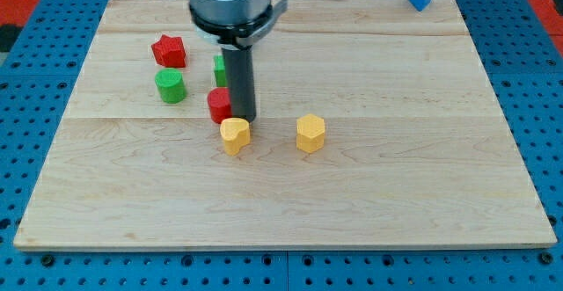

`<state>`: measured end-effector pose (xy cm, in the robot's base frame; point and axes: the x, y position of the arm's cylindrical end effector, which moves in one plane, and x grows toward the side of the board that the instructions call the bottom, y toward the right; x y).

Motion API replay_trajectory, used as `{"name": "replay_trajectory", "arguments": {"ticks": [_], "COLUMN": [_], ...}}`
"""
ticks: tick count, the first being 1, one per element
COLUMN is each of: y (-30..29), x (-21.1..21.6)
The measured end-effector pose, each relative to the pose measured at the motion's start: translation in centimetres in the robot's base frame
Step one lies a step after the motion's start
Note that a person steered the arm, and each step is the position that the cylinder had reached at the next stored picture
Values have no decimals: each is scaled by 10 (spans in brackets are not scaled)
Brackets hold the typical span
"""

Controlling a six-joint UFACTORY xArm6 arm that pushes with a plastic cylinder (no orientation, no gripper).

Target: Push the red circle slightly left and down

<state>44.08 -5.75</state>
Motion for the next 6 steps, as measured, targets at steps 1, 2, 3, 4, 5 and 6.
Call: {"name": "replay_trajectory", "arguments": {"ticks": [1,2,3,4,5,6], "y": [15,19,-17,-62,-99,-134], "x": [-8,-22,-29,-34,-34,-32]}}
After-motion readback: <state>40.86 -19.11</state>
